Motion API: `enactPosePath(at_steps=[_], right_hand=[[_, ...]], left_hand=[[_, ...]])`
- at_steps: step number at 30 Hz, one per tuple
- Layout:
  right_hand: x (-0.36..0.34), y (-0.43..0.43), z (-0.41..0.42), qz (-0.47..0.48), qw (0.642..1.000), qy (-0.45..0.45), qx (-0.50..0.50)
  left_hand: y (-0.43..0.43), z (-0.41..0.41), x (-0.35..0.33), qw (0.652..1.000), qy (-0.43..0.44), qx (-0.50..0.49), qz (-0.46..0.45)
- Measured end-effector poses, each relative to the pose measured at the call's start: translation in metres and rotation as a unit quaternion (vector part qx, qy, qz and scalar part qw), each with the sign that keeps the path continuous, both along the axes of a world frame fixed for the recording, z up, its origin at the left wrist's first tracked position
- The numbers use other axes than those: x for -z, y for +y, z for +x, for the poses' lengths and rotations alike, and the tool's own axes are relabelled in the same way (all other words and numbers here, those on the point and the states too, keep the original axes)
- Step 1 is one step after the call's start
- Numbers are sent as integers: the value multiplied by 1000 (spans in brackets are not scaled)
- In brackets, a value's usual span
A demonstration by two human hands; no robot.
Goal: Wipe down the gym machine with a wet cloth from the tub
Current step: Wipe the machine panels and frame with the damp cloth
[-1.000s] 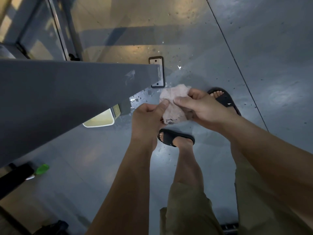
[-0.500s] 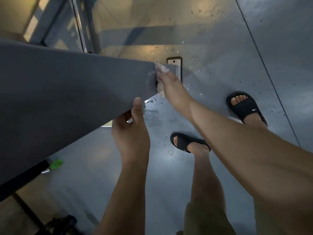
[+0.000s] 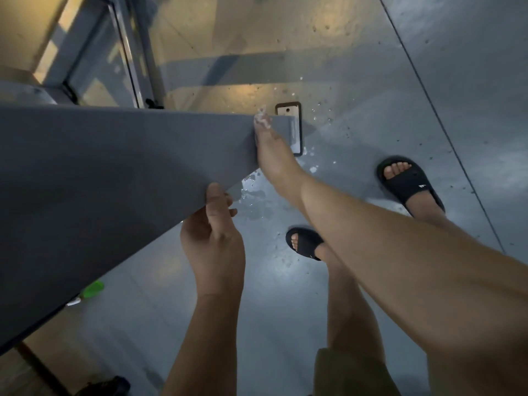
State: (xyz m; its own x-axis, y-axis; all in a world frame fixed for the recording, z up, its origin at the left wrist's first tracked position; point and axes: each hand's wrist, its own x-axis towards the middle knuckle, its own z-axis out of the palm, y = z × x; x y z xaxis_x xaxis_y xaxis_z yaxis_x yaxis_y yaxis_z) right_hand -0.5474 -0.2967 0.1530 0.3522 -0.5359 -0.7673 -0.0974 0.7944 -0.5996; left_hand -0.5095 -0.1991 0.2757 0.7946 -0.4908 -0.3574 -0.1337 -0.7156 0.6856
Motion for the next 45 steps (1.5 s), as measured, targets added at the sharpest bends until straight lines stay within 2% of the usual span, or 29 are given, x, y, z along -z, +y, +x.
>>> enactPosePath(at_steps=[5, 7, 10, 12, 17, 18, 20, 22, 24, 26, 28, 31, 33, 36, 37, 40, 43, 45], right_hand=[[-67, 55, -11, -129, 989, -78, -2], [-53, 54, -13, -120, 990, -74, -12], [-7, 20, -8, -24, 999, -26, -1], [1, 9, -1, 8, 1000, -11, 9], [-67, 59, -3, -59, 988, -137, 38], [-73, 68, -7, -82, 986, -145, 22], [-65, 67, -12, -128, 986, -100, -20], [-38, 48, -11, -99, 994, -39, -27], [-13, 24, -7, -31, 999, -9, -20], [-4, 16, -2, 18, 1000, 2, -7], [-27, 20, -1, 22, 999, -15, 27], [-94, 35, -7, -47, 996, -65, 37], [-134, 53, -14, -130, 985, -108, 18], [-148, 64, -19, -201, 971, -127, 0], [-137, 60, -17, -191, 976, -106, -16], [-87, 38, -9, -80, 996, -28, -20], [-58, 23, -4, -16, 999, -35, -8], [-64, 27, 0, 13, 998, -55, 2]], left_hand=[[2, 5, 3, 1000, 3, 10, -13], [4, 7, 4, 1000, 8, 12, -15], [5, 9, 2, 1000, 1, 25, -1], [6, 12, 1, 999, -6, 31, 4], [9, 14, -1, 999, -3, 51, -1], [10, 13, -2, 998, 1, 55, -9], [12, 14, -4, 998, 7, 57, -21], [11, 14, -4, 999, 9, 48, -18], [13, 15, -5, 999, 3, 52, -7], [13, 13, -8, 998, 1, 57, -4], [11, 14, -12, 998, 1, 56, -1], [12, 13, -21, 998, 58, 10, -22], [17, 9, -27, 996, 88, 3, -34], [22, 10, -35, 992, 111, -44, -34], [23, 13, -35, 994, 95, -52, -33], [17, 22, -32, 996, 46, -73, -28], [13, 21, -36, 992, 40, -110, -44], [13, 20, -42, 988, 48, -138, -50]])
